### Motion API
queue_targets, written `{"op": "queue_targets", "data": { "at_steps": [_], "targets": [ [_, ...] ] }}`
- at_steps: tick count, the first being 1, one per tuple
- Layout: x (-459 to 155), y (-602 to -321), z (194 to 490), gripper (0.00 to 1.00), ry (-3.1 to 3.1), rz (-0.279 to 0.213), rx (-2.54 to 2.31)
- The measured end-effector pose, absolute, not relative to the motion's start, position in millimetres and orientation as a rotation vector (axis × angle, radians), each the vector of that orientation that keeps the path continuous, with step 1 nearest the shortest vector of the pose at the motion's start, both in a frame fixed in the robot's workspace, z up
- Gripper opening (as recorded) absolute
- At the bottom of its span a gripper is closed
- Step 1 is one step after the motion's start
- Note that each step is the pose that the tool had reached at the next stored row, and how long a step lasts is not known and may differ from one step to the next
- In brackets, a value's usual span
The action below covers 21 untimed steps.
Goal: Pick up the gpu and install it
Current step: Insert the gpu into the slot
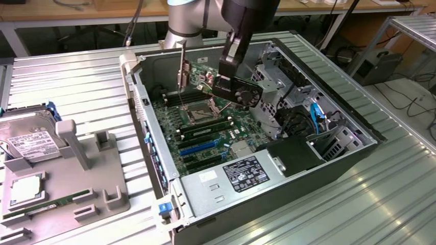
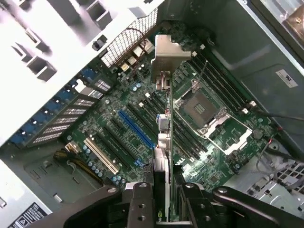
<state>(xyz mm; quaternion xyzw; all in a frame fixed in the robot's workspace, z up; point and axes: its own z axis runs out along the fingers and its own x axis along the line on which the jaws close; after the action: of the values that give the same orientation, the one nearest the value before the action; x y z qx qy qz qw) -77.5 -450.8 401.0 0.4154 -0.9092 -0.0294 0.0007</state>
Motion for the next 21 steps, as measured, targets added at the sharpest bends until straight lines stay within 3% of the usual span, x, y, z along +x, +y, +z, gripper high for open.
{"op": "queue_targets", "data": {
  "at_steps": [21],
  "targets": [
    [-78,-451,387,0.26,-2.46,-0.077,1.962]
  ]
}}
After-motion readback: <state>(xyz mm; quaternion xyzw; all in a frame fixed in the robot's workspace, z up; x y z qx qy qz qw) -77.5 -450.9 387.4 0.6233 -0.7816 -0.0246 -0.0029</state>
